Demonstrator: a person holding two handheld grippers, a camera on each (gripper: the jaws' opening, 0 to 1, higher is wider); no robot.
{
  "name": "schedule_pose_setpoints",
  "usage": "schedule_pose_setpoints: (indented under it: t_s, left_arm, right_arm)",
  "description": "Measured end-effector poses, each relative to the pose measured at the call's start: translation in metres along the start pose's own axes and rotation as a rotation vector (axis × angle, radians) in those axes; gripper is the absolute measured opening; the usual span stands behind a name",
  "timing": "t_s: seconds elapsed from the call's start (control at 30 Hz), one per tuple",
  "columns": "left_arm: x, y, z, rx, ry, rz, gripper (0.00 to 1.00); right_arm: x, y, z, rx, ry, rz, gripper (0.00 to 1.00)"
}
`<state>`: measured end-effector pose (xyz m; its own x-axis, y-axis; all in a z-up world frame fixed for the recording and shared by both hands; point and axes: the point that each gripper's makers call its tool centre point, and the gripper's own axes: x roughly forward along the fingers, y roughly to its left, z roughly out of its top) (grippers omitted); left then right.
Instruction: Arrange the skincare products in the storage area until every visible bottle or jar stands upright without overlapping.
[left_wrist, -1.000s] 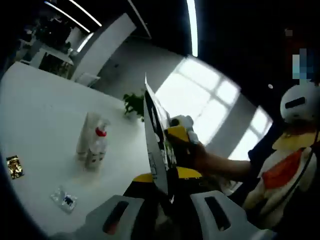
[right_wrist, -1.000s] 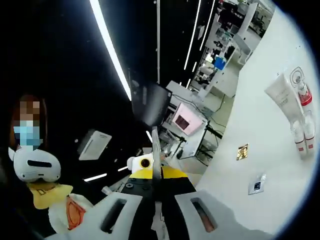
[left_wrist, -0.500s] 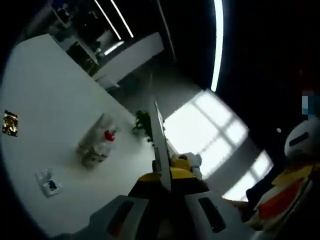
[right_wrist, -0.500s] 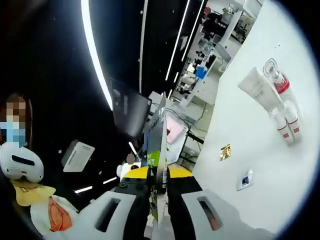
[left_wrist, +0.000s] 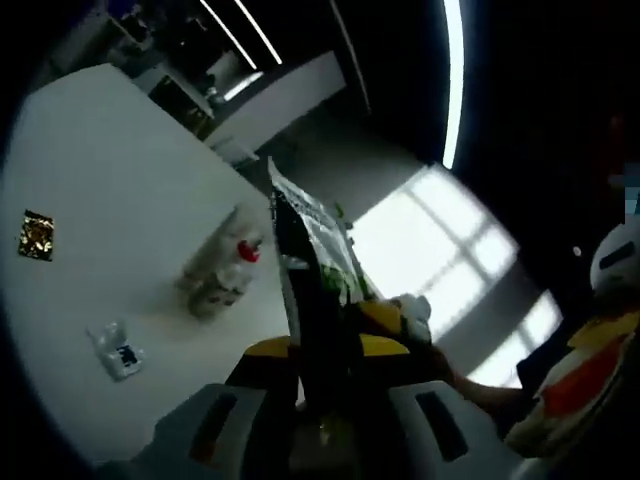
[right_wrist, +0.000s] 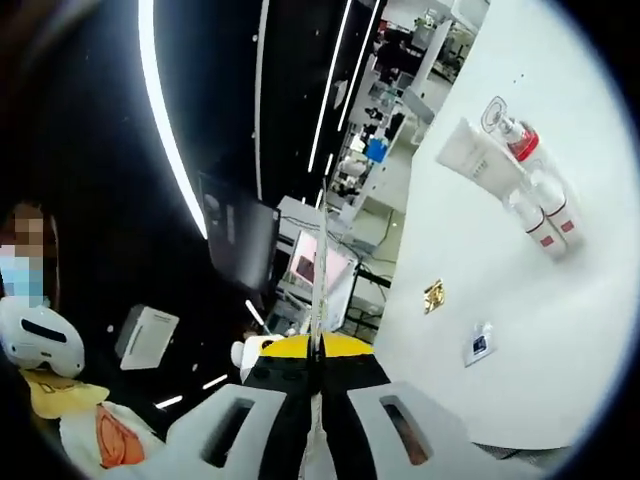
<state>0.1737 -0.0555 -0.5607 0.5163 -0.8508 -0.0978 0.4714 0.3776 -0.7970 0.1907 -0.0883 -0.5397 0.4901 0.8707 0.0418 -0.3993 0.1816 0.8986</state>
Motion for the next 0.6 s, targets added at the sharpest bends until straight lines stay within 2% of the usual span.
schedule_pose_setpoints:
  t_s: [0.1, 0.2, 0.27, 0.3, 0.33, 0.37, 0.43, 0.47, 0.6]
  left_arm:
    - [-0.002, 0.005, -0.001, -0.019, -0.007, -0.002, 0.12]
    - [-0.001, 0.016, -0.004, -0.029, -0.001, 0.033, 0.08]
    - [-0.001, 0.022, -0.003, -0.074, -0.023, 0.051, 0.03]
    - [0.0, 0.023, -0.007, -0.118, -0.011, 0.056, 0.0]
    - [0.003, 0.034, -0.01, -0.136, -0.013, 0.093, 0.0]
    - [0.004, 0.038, -0.013, -0.143, -0.005, 0.102, 0.0]
    - [0.005, 0.043, -0.015, -0.158, -0.005, 0.102, 0.0]
    - [0.006, 0.047, -0.017, -0.196, -0.007, 0.111, 0.0]
    - [0.006, 0.054, -0.017, -0.208, -0.004, 0.126, 0.0]
  right_arm:
    - [0.001, -0.005, -0.004, 0.006, 0.02, -0.013, 0.01]
    - [0.001, -0.015, -0.008, 0.01, 0.035, -0.06, 0.01]
    - [0.001, -0.021, -0.009, 0.021, 0.043, -0.082, 0.01]
    - [0.001, -0.028, -0.011, 0.023, 0.048, -0.119, 0.01]
    - [0.002, -0.031, -0.012, 0.028, 0.051, -0.131, 0.01]
    - [0.002, -0.036, -0.013, 0.027, 0.061, -0.147, 0.01]
    - [0.002, -0.043, -0.015, 0.005, 0.077, -0.176, 0.02]
    - [0.002, -0.046, -0.015, -0.002, 0.08, -0.181, 0.02]
    - [0.002, -0.059, -0.016, -0.044, 0.106, -0.219, 0.05]
